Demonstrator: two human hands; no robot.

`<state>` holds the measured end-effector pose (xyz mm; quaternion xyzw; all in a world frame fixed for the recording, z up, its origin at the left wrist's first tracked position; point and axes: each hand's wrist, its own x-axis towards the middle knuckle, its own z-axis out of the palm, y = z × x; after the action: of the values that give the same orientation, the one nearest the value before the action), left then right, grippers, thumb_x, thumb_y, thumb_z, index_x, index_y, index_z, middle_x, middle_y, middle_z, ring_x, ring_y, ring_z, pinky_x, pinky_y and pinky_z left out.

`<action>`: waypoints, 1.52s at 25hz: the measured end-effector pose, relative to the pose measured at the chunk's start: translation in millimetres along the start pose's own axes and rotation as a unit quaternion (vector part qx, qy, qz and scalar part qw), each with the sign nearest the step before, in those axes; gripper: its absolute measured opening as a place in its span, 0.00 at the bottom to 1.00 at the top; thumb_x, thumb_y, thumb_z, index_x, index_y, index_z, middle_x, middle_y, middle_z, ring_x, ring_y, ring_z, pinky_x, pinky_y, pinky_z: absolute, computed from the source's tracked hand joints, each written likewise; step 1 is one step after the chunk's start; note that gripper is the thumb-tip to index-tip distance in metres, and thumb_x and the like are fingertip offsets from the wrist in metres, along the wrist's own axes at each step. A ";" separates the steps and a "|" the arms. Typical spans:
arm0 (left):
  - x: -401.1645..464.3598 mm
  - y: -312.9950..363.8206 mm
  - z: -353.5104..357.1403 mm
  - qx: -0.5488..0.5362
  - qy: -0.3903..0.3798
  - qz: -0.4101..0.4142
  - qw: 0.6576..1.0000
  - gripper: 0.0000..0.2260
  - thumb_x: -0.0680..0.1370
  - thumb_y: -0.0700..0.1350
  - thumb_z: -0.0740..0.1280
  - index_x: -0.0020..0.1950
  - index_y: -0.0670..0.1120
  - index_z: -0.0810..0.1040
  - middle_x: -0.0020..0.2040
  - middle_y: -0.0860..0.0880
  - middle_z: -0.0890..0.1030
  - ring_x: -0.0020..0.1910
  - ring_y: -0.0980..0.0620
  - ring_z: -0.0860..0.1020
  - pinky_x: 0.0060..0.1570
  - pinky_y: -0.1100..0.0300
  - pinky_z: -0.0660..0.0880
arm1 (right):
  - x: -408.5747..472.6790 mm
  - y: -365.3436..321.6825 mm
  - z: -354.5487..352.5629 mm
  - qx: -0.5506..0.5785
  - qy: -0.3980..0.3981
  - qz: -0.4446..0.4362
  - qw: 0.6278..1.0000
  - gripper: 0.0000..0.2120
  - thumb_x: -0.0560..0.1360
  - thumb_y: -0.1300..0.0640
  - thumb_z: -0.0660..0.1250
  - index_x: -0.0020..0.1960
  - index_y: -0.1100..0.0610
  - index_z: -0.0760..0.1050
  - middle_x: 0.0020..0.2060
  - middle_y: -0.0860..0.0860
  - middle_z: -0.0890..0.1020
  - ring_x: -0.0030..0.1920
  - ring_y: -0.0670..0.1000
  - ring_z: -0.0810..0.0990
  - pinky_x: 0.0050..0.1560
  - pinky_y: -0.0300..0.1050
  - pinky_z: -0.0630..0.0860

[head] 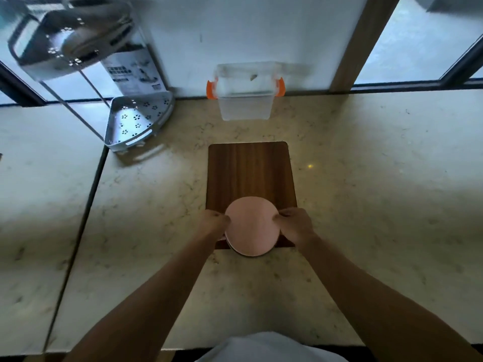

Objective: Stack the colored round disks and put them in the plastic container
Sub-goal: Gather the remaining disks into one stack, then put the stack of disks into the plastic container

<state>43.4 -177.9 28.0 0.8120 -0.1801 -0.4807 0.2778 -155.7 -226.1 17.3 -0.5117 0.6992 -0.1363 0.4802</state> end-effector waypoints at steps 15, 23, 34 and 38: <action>97.4 138.8 -63.6 -0.042 -0.002 0.051 0.998 0.07 0.72 0.38 0.71 0.45 0.34 0.81 0.43 0.37 0.84 0.39 0.42 0.84 0.25 0.61 0.77 | 102.8 -162.2 -3.1 0.043 -0.034 -0.046 0.997 0.03 0.73 0.60 0.71 0.41 0.53 0.83 0.40 0.52 0.84 0.43 0.54 0.84 0.48 0.54 0.84; 163.7 292.6 -64.9 -0.069 0.006 0.188 0.980 0.08 0.72 0.31 0.68 0.49 0.39 0.80 0.50 0.37 0.82 0.46 0.38 0.82 0.47 0.41 0.82 | 201.6 -294.7 -64.0 0.095 -0.007 -0.138 0.986 0.09 0.69 0.68 0.71 0.36 0.55 0.81 0.41 0.59 0.85 0.37 0.54 0.85 0.35 0.45 0.83; 266.2 362.2 -34.0 0.079 0.146 0.376 0.911 0.07 0.72 0.37 0.70 0.46 0.48 0.80 0.40 0.52 0.83 0.37 0.54 0.78 0.36 0.66 0.67 | 329.7 -318.4 -66.5 -0.053 0.162 -0.370 0.913 0.08 0.71 0.60 0.70 0.50 0.56 0.82 0.44 0.48 0.85 0.43 0.46 0.81 0.45 0.27 0.70; 296.2 355.1 -21.4 0.101 0.163 0.415 0.889 0.07 0.72 0.36 0.70 0.47 0.47 0.81 0.44 0.50 0.83 0.44 0.49 0.78 0.42 0.65 0.66 | 358.5 -300.7 -55.5 -0.085 0.166 -0.396 0.899 0.08 0.72 0.59 0.71 0.50 0.54 0.82 0.45 0.48 0.85 0.45 0.49 0.80 0.51 0.45 0.76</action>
<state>193.3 -614.9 56.3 0.7536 -0.5008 -0.1616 0.3938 -30.3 -678.3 59.6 -0.7552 0.5174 -0.3383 0.2180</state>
